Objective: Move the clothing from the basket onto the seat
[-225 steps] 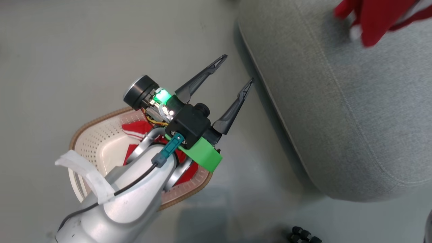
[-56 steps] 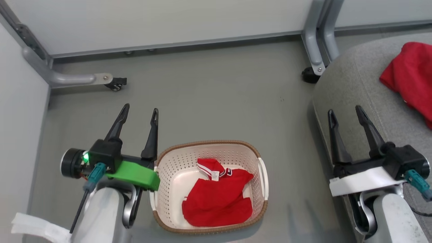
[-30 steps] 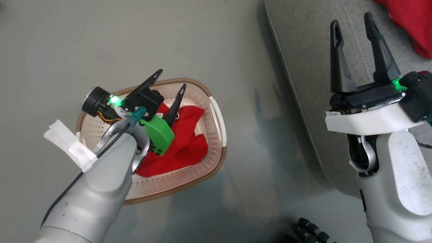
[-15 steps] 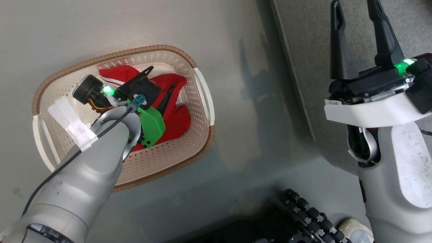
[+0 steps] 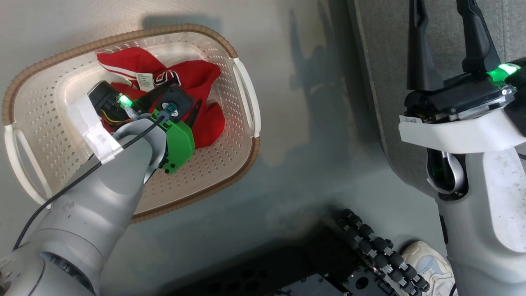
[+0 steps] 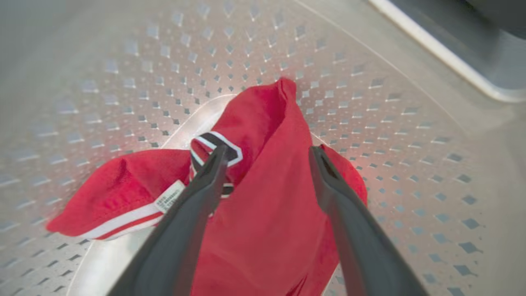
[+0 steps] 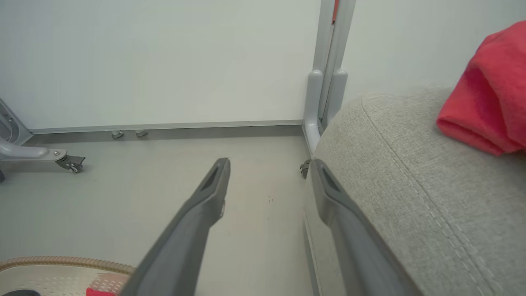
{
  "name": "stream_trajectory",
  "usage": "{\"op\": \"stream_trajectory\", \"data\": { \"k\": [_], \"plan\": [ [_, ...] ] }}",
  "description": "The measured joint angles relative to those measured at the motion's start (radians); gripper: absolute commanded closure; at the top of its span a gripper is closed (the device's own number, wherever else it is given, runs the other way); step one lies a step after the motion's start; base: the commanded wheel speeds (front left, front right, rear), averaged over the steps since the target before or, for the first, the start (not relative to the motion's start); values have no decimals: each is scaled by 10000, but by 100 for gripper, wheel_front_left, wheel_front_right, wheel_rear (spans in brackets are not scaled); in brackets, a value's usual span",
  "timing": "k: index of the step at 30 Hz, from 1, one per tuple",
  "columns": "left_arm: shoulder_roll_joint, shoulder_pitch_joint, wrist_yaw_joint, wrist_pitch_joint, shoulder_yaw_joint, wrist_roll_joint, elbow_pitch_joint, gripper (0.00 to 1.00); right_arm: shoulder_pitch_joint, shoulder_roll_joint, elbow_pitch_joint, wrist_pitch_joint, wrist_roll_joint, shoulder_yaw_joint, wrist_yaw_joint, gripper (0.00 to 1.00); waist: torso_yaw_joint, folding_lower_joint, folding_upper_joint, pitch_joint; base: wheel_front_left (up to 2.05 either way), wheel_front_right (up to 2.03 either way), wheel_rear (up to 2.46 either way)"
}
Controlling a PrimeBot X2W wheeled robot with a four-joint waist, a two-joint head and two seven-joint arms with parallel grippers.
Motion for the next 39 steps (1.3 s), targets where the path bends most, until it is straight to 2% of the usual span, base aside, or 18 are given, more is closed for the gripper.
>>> {"op": "stream_trajectory", "data": {
  "k": [13,14,15,16,25,35,39],
  "plan": [
    [-23,-500,0,460,-1191,-748,763,0,93,0,-238,2,23,-157,0,0,101,0,0,627,1,1,1],
    [-44,-503,0,537,-1254,-844,790,24,95,0,-249,2,8,-153,0,0,135,0,0,644,5,5,5],
    [-69,-506,0,608,-1352,-901,803,95,95,0,-263,0,-25,-151,0,0,165,0,0,656,2,2,2],
    [-90,-515,0,621,-1450,-957,802,100,95,0,-274,2,-69,-150,0,0,199,0,0,670,1,1,1],
    [-180,-732,0,222,-1923,-1444,683,100,81,0,-236,2,-111,-130,0,0,306,0,0,600,0,0,0],
    [-382,-740,0,-205,-2234,-1710,94,100,90,2,48,2,-272,-226,0,0,594,0,0,-143,0,0,0],
    [-374,-746,0,-234,-2182,-1758,-548,100,105,6,232,2,-360,-221,0,0,767,0,0,-571,0,0,0]
  ]
}}
